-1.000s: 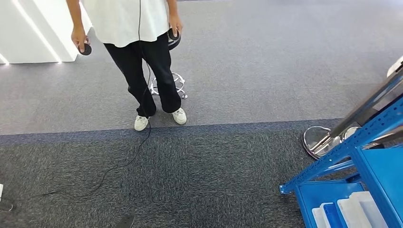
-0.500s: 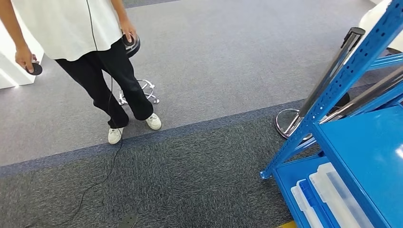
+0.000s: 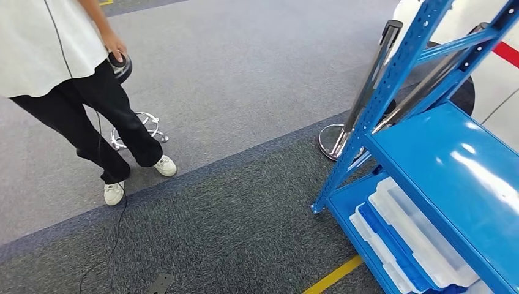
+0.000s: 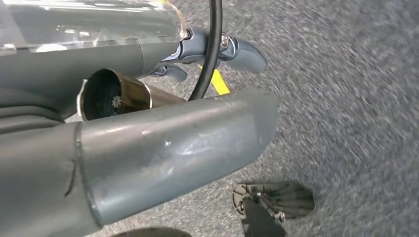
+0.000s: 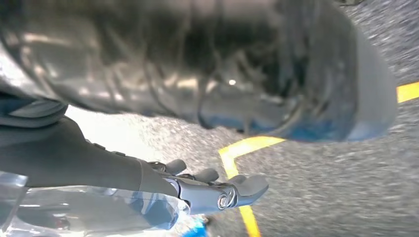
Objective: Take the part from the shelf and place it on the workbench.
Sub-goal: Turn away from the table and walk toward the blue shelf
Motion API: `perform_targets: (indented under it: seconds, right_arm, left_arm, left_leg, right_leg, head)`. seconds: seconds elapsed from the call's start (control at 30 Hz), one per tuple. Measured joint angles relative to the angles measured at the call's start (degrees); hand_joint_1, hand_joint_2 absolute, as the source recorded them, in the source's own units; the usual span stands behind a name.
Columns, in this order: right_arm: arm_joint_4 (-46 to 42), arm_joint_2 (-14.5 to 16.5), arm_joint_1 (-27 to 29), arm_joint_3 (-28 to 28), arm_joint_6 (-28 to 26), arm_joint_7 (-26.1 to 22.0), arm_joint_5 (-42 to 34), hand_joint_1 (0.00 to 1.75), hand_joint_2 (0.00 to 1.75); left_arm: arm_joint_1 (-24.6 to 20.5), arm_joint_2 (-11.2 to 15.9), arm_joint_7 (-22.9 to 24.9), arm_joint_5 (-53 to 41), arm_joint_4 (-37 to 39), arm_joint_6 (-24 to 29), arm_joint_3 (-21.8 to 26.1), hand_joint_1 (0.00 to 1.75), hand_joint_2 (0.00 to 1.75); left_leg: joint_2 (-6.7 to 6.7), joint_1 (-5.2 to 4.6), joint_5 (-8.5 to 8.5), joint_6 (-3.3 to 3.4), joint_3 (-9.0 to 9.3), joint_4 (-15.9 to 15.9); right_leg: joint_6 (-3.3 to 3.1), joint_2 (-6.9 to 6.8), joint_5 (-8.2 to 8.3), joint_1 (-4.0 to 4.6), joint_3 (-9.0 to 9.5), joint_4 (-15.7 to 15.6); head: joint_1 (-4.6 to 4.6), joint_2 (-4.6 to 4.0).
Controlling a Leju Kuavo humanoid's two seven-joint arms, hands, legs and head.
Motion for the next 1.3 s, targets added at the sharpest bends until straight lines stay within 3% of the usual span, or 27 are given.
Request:
perform_targets:
  seconds: [0.07,0.13,0.17,0.23,0.27,0.33,0.4,0.43,0.47,0.5,0.53,0.6,0.67,0.7,0.73,0.77,0.83,0.9,0.97,1.0,1.03,1.1,1.17,1.2,1.27,1.3]
  right_arm:
    - [0.0,0.0,0.0,0.0,0.0,0.0,0.0,0.0,0.0]
    - [0.0,-0.1,-0.2,0.0,0.0,0.0,0.1,0.0,0.0]
    - [0.0,-0.1,-0.3,0.0,0.0,0.0,0.1,0.0,0.0]
    - [0.0,-0.1,-0.3,0.0,0.0,0.0,0.1,0.0,0.0]
    - [0.0,-0.1,-0.2,0.0,0.0,0.0,0.1,0.0,0.0]
    - [0.0,-0.2,-0.4,0.0,0.0,0.0,0.2,0.0,0.0]
    - [0.0,-0.1,-0.7,0.0,0.0,0.0,0.4,0.0,0.0]
    - [0.0,-0.1,-0.8,0.0,0.0,0.0,0.4,0.0,0.0]
    - [0.0,-0.1,-0.8,0.0,0.0,0.0,0.5,0.0,0.0]
    - [0.0,-0.1,-0.8,0.0,0.1,0.0,0.5,0.0,0.0]
    - [0.0,-0.1,-0.8,0.0,0.1,0.1,0.6,0.0,0.0]
    - [0.0,-0.1,-0.8,0.0,0.1,0.1,0.7,0.0,0.0]
    - [0.0,-0.1,-1.0,0.0,0.2,0.2,0.7,0.0,0.0]
    - [0.0,-0.1,-1.0,0.0,0.2,0.2,0.7,0.0,0.0]
    - [0.0,-0.1,-1.0,0.0,0.2,0.2,0.7,0.0,0.0]
    - [0.0,-0.1,-0.8,0.0,0.2,0.2,0.7,0.0,0.0]
    - [0.0,-0.2,-0.7,0.0,0.2,0.3,0.7,0.0,0.0]
    - [0.0,-0.2,-0.9,0.0,0.2,0.3,0.7,0.0,0.0]
    - [0.0,-0.2,-1.0,0.0,0.2,0.3,0.7,0.0,0.0]
    - [0.0,-0.2,-0.9,0.0,0.2,0.3,0.7,0.0,0.0]
    - [0.0,-0.2,-0.9,0.0,0.2,0.3,0.7,0.0,0.0]
    - [0.0,-0.2,-0.9,0.0,0.2,0.4,0.7,0.0,0.0]
    - [0.0,-0.2,-1.1,0.0,0.3,0.4,0.7,0.0,0.0]
    - [0.0,-0.2,-1.2,0.0,0.3,0.4,0.7,0.0,0.0]
    - [0.0,-0.2,-1.0,0.0,0.3,0.4,0.7,0.0,0.0]
    - [0.0,-0.2,-0.9,0.0,0.3,0.4,0.7,0.0,0.0]
  left_arm:
    - [-0.1,0.0,0.0,0.1,0.0,0.0,0.0,0.0,0.0]
    - [-0.1,0.0,-0.1,0.1,0.0,0.1,0.0,0.0,0.0]
    - [-0.2,0.0,-0.1,0.1,0.0,0.1,0.0,0.0,0.0]
    - [-0.3,0.0,-0.1,0.1,0.0,0.2,0.0,0.0,0.0]
    - [-0.4,-0.1,-0.1,0.1,0.0,0.2,0.0,0.0,0.0]
    - [-0.4,-0.1,-0.2,0.1,0.0,0.2,0.0,0.0,0.0]
    - [-0.2,-0.1,-0.2,0.2,0.0,0.2,0.0,0.0,0.0]
    - [-0.1,-0.1,-0.2,0.2,0.0,0.2,0.0,0.0,0.0]
    - [0.0,-0.1,-0.2,0.2,0.0,0.2,0.0,0.0,0.0]
    - [0.1,0.0,-0.2,0.2,0.0,0.2,0.0,0.0,0.0]
    - [0.1,0.0,-0.2,0.2,0.0,0.3,0.0,0.0,0.0]
    - [0.1,0.0,-0.3,0.2,0.0,0.3,0.0,0.0,0.0]
    - [0.2,0.0,-0.4,0.2,0.0,0.4,0.1,0.0,0.0]
    - [0.2,0.0,-0.4,0.2,0.0,0.4,0.2,0.0,0.0]
    - [0.2,0.0,-0.4,0.2,0.0,0.4,0.3,0.0,0.0]
    - [0.1,0.0,-0.4,0.2,0.0,0.4,0.3,0.0,0.0]
    - [0.0,-0.1,-0.4,0.2,0.0,0.4,0.3,0.0,0.0]
    - [0.2,-0.1,-0.3,0.2,0.0,0.4,0.4,0.0,0.0]
    - [0.3,0.0,-0.3,0.2,0.1,0.4,0.4,0.0,0.0]
    - [0.4,0.0,-0.2,0.2,0.1,0.4,0.4,0.0,0.0]
    - [0.4,0.0,-0.2,0.2,0.1,0.4,0.4,0.0,0.0]
    - [0.3,0.0,-0.1,0.2,0.1,0.4,0.4,0.0,0.0]
    - [0.3,0.0,0.0,0.2,0.1,0.4,0.4,0.0,0.0]
    - [0.2,0.0,0.0,0.2,0.1,0.4,0.4,0.0,0.0]
    - [0.0,0.0,0.1,0.2,0.1,0.5,0.5,0.0,0.0]
    - [-0.1,0.0,0.1,0.2,0.1,0.5,0.5,0.0,0.0]
  left_leg:
    - [1.49,-0.02,-0.29,-0.25,0.03,0.3]
    - [2.64,-0.27,-0.72,-0.78,0.17,0.7]
    - [3.11,-0.38,-0.89,-1.07,0.25,0.8]
    - [4.0,-0.46,-1.08,-1.64,0.53,0.8]
    - [3.74,-0.36,-1.37,-1.97,0.61,1.1]
    - [1.25,-0.09,-3.65,-2.56,-0.46,4.0]
    - [-1.59,0.27,-7.64,-2.92,-3.75,11.3]
    - [-2.09,0.42,-9.05,-3.07,-5.47,15.0]
    - [-2.3,0.56,-9.41,-3.19,-6.53,17.1]
    - [-2.41,0.69,-8.46,-3.28,-6.55,17.0]
    - [-2.65,0.84,-6.53,-3.32,-5.54,14.6]
    - [-4.86,1.13,-2.55,-3.35,-2.15,6.9]
    - [-7.14,1.19,-1.35,-3.28,-0.43,2.6]
    - [-7.45,1.04,-1.55,-3.13,-0.34,2.3]
    - [-6.88,0.99,-1.35,-2.78,-0.34,2.1]
    - [-6.13,1.0,-1.03,-2.29,-0.26,1.8]
    - [-4.59,1.08,-0.35,-1.28,-0.14,1.1]
    - [-2.91,0.85,-0.13,-0.74,-0.19,0.7]
    - [-1.09,0.6,-0.21,-0.57,-0.32,0.8]
    - [-0.26,0.55,-0.27,-0.58,-0.35,0.9]
    - [0.47,0.53,-0.37,-0.63,-0.35,0.9]
    - [1.84,0.46,-0.68,-0.95,-0.26,1.2]
    - [3.01,0.18,-1.08,-1.58,-0.15,1.5]
    - [3.51,0.05,-1.2,-1.89,-0.07,1.5]
    - [4.39,0.01,-1.34,-2.48,0.25,1.4]
    - [3.75,0.13,-1.74,-2.84,0.29,1.8]
  right_leg:
    - [-0.13,-1.54,3.07,0.08,4.4,-7.0]
    - [-0.73,-3.59,4.82,0.42,7.96,-13.2]
    - [-1.05,-4.05,4.93,0.61,8.54,-14.4]
    - [-1.68,-3.06,5.04,0.71,8.43,-14.6]
    - [-2.01,-2.51,5.21,0.58,8.53,-14.8]
    - [-2.73,-1.32,5.64,0.19,8.7,-15.3]
    - [-3.14,0.0,5.9,0.08,8.52,-15.3]
    - [-3.23,0.75,5.97,0.08,8.4,-15.3]
    - [-3.24,1.52,6.0,0.09,8.34,-15.2]
    - [-3.2,2.34,6.0,0.06,8.31,-15.1]
    - [-3.1,3.16,5.96,-0.01,8.31,-14.9]
    - [-2.62,4.77,5.76,-0.18,8.12,-14.3]
    - [-1.77,6.13,5.76,-0.33,7.59,-13.8]
    - [-1.28,6.75,5.93,-0.39,7.3,-13.8]
    - [-0.78,7.39,6.2,-0.5,6.99,-13.9]
    - [-0.42,7.1,6.29,-0.59,6.76,-14.0]
    - [-0.03,4.05,5.12,-0.43,5.61,-12.3]
    - [0.05,0.78,1.78,-0.33,2.9,-6.6]
    - [0.24,0.3,-0.53,-0.42,0.34,-0.8]
    - [0.32,0.2,-0.26,-0.42,0.24,-0.2]
    - [0.33,-0.04,0.91,-0.4,1.17,-1.5]
    - [0.04,-1.95,3.9,-0.2,5.03,-8.3]
    - [-0.69,-3.59,5.24,0.28,7.49,-13.2]
    - [-1.06,-3.75,5.14,0.54,7.62,-13.8]
    - [-1.73,-2.53,5.39,0.59,7.57,-14.0]
    - [-2.1,-1.98,5.57,0.44,7.73,-14.3]
  head:
    - [0.01,0.0]
    - [-0.02,0.0]
    - [-0.03,0.0]
    - [-0.06,0.0]
    - [-0.05,0.0]
    - [-0.1,0.0]
    - [-0.14,0.0]
    - [-0.14,0.0]
    - [-0.14,0.0]
    - [-0.14,0.0]
    - [-0.14,0.0]
    - [-0.14,0.0]
    - [-0.12,0.0]
    - [-0.12,0.0]
    - [-0.11,0.0]
    - [-0.12,0.0]
    - [0.01,0.0]
    - [0.13,0.0]
    - [0.14,0.0]
    - [0.14,0.0]
    - [0.15,0.0]
    - [0.15,0.0]
    - [0.1,0.0]
    - [0.08,0.0]
    - [0.08,0.0]
    - [0.07,0.0]
